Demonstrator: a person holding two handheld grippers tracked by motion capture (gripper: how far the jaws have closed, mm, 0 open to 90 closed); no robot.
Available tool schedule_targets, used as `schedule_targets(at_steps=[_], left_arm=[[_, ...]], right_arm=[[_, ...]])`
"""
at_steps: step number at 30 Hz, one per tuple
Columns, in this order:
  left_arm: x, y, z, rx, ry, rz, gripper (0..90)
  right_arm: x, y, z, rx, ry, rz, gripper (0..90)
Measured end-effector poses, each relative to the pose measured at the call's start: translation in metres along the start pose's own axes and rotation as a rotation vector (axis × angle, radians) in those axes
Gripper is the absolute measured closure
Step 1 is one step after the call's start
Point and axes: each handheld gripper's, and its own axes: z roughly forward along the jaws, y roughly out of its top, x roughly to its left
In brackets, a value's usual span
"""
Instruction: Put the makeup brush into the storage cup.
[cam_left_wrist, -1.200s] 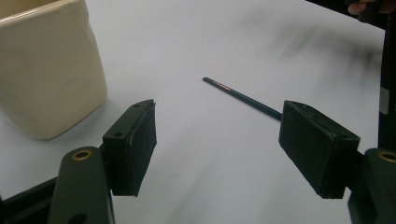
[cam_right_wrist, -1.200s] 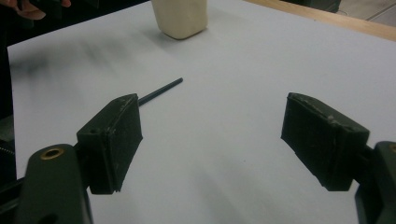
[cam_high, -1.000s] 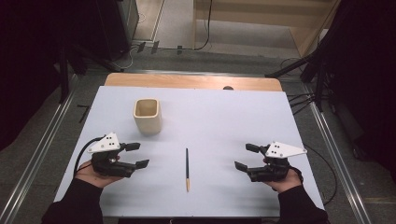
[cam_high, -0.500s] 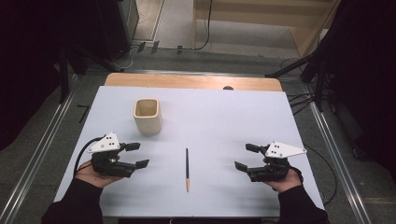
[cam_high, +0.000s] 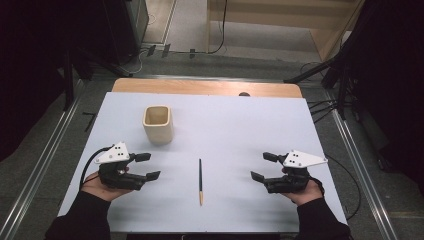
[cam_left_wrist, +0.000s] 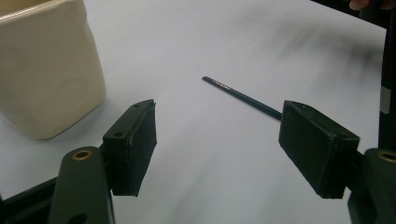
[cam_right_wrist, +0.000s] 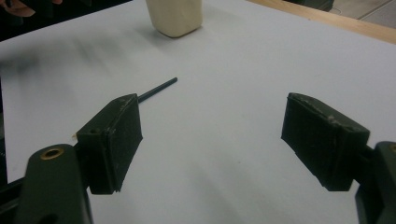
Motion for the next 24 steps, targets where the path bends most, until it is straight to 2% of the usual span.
schedule_targets(at_steps=[14, 16, 24], left_arm=[[-0.007, 0.007, 0.015, 0.006, 0.005, -0.025, 28.5], [-0.009, 0.009, 0.018, 0.007, 0.003, -0.042, 28.5], [-0.013, 0.012, 0.025, 0.017, 0.009, -0.032, 28.6]], right_arm=[[-0.001, 0.0, -0.001, 0.003, -0.019, -0.006, 21.1], [-0.001, 0.0, -0.001, 0.002, -0.021, -0.004, 21.1], [-0.001, 0.0, -0.001, 0.007, -0.026, -0.006, 21.1]])
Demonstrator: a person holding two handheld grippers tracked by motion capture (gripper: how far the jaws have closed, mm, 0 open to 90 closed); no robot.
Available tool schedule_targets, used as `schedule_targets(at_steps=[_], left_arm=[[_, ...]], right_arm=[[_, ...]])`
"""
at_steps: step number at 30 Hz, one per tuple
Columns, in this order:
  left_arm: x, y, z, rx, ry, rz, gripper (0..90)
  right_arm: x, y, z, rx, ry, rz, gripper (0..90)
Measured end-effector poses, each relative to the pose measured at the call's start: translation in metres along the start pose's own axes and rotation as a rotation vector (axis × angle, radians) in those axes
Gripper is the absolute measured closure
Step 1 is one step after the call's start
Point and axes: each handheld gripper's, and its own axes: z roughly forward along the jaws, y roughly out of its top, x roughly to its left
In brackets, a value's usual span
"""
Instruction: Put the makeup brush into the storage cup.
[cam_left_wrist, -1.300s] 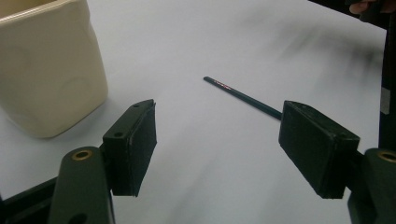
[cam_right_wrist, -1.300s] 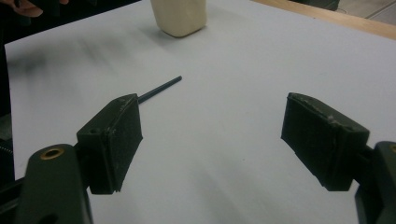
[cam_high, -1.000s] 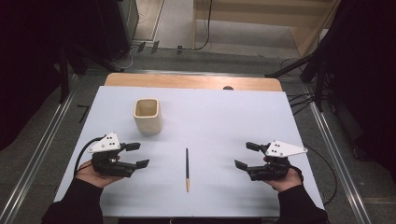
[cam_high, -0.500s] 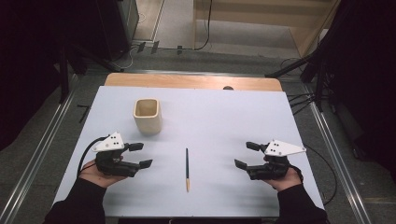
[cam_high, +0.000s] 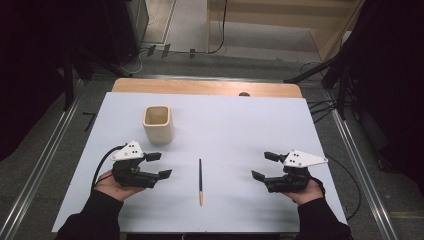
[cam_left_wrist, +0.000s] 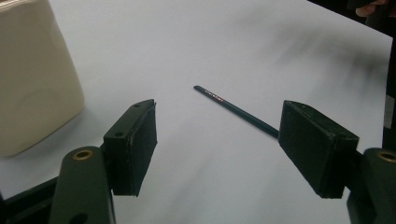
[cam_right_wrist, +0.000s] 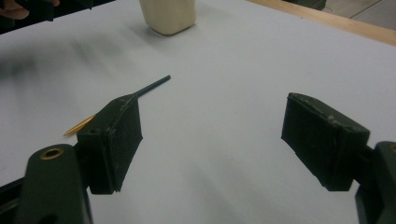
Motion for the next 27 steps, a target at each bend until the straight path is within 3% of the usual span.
schedule_targets(at_steps=[9, 13, 17, 27], left_arm=[[-0.005, 0.003, 0.008, -0.001, 0.023, -0.002, 28.5], [-0.008, 0.005, 0.013, -0.01, 0.039, -0.018, 28.5], [-0.011, 0.01, 0.019, -0.042, 0.05, -0.062, 28.5], [-0.027, 0.019, 0.041, -0.025, 0.113, -0.053, 28.4]], right_arm=[[0.0, 0.001, 0.0, -0.004, 0.004, 0.007, 21.1], [-0.001, 0.002, 0.002, -0.012, 0.014, 0.011, 21.1], [-0.002, 0.003, 0.005, -0.007, 0.013, 0.018, 21.1], [-0.006, 0.003, 0.006, -0.002, 0.027, 0.028, 21.1]])
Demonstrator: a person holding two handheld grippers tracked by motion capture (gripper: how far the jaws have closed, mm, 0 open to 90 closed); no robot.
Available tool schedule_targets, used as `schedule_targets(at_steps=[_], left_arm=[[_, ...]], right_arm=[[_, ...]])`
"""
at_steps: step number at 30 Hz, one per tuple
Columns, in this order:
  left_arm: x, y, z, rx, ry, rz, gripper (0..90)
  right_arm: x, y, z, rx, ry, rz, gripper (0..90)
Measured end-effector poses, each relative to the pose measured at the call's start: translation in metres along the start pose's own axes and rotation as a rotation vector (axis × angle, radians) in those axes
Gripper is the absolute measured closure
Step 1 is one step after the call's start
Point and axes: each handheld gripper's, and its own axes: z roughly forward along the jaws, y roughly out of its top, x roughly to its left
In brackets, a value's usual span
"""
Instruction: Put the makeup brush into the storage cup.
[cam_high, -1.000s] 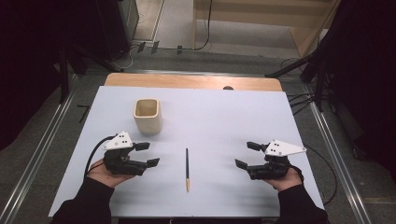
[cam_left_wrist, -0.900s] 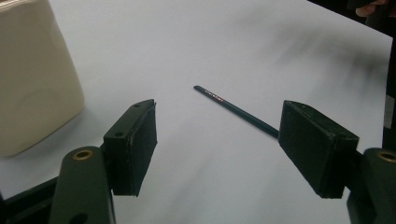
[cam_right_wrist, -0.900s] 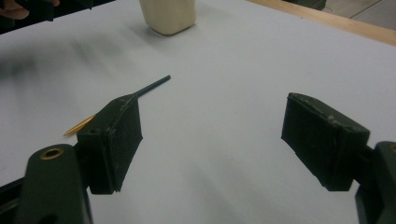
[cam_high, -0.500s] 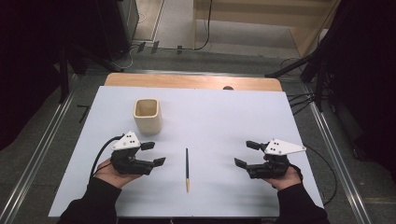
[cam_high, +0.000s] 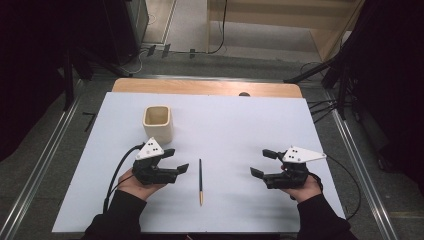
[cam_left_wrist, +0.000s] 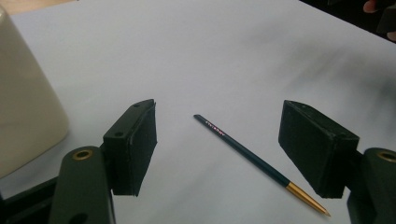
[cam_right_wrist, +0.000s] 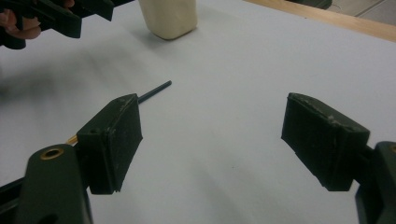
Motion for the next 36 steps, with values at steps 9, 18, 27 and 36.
schedule_targets(at_steps=[9, 18, 27, 36], left_arm=[[-0.02, 0.006, 0.019, -0.027, 0.03, -0.006, 27.9], [-0.025, 0.007, 0.03, 0.066, 0.033, -0.033, 27.7], [-0.027, 0.02, 0.033, 0.184, 0.062, -0.081, 28.0], [-0.031, 0.028, 0.045, 0.325, 0.071, -0.197, 28.9]], right_arm=[[0.001, -0.001, -0.006, 0.0, -0.009, -0.018, 21.1], [0.002, 0.0, -0.004, 0.012, -0.026, -0.018, 21.1], [0.002, -0.003, -0.006, 0.034, -0.05, -0.022, 21.1], [0.002, -0.004, -0.005, 0.048, -0.065, -0.024, 21.1]])
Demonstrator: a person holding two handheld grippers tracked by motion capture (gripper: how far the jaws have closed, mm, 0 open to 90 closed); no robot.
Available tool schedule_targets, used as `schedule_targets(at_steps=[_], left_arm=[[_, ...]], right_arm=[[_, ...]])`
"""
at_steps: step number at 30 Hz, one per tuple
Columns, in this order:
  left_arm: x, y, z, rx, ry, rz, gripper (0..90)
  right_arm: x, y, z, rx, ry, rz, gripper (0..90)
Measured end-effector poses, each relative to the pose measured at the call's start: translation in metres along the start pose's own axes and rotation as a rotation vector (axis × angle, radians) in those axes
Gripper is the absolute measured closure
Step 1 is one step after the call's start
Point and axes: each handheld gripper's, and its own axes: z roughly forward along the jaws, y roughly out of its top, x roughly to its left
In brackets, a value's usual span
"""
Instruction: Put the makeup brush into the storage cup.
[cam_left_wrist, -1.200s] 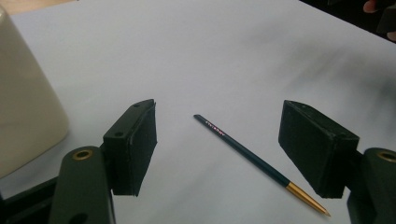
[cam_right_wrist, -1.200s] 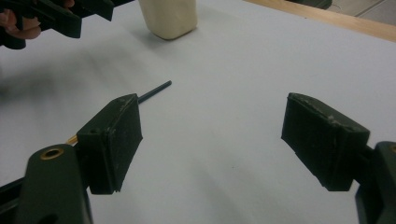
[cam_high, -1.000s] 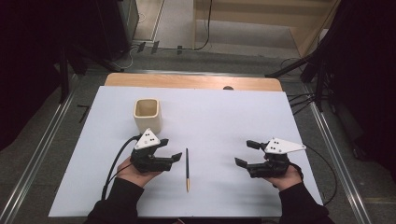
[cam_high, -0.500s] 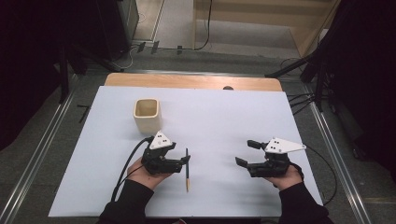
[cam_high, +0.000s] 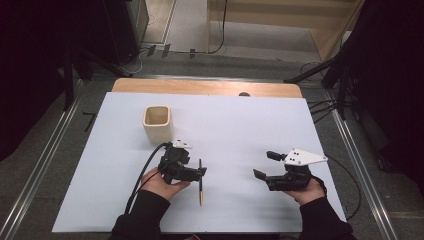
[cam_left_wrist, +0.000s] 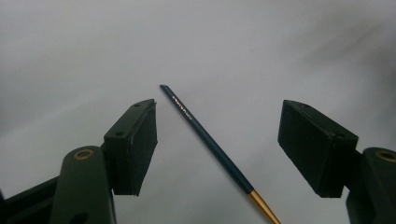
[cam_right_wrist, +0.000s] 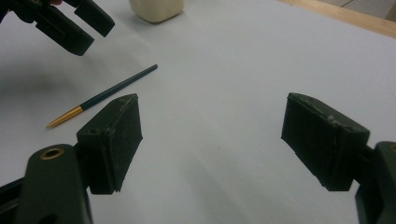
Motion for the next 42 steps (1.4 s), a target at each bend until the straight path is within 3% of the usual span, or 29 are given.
schedule_targets(at_steps=[4, 5, 7, 8, 14, 21, 29, 33, 34, 37, 38, 42], left_arm=[[-0.001, 0.003, 0.003, 0.037, -0.002, -0.039, 27.7], [-0.001, 0.005, 0.004, 0.073, -0.001, -0.067, 26.9], [0.0, 0.006, 0.005, 0.085, -0.002, -0.084, 24.4], [0.001, 0.008, 0.006, 0.107, 0.006, -0.114, 23.4], [0.0, 0.014, 0.008, 0.154, 0.017, -0.179, 24.1], [-0.006, 0.018, 0.012, 0.164, 0.048, -0.187, 24.8], [-0.008, 0.015, 0.017, 0.139, 0.087, -0.256, 25.2], [-0.009, 0.015, 0.018, 0.16, 0.097, -0.285, 25.1], [-0.01, 0.015, 0.02, 0.185, 0.103, -0.304, 25.1], [-0.012, 0.016, 0.02, 0.209, 0.14, -0.311, 26.5], [-0.013, 0.016, 0.021, 0.219, 0.154, -0.33, 26.7], [-0.019, 0.017, 0.026, 0.235, 0.188, -0.327, 29.5]], right_arm=[[0.001, 0.0, 0.002, 0.012, 0.0, -0.011, 21.1], [0.001, 0.0, 0.002, 0.013, -0.001, -0.012, 21.1], [0.001, 0.0, 0.002, 0.013, -0.002, -0.011, 21.1], [0.001, 0.0, 0.002, 0.014, -0.004, -0.015, 21.1], [0.002, -0.001, 0.003, 0.031, -0.009, -0.024, 21.1], [0.005, 0.0, 0.005, 0.062, -0.037, -0.011, 21.1], [0.007, 0.002, 0.004, 0.072, -0.062, -0.021, 19.3], [0.008, 0.002, 0.003, 0.086, -0.08, -0.026, 18.5], [0.01, 0.002, 0.003, 0.096, -0.072, -0.028, 18.5], [0.013, 0.003, 0.005, 0.105, -0.056, -0.058, 18.5], [0.015, 0.003, 0.005, 0.111, -0.056, -0.062, 18.6], [0.017, 0.004, 0.006, 0.118, -0.058, -0.075, 18.5]])
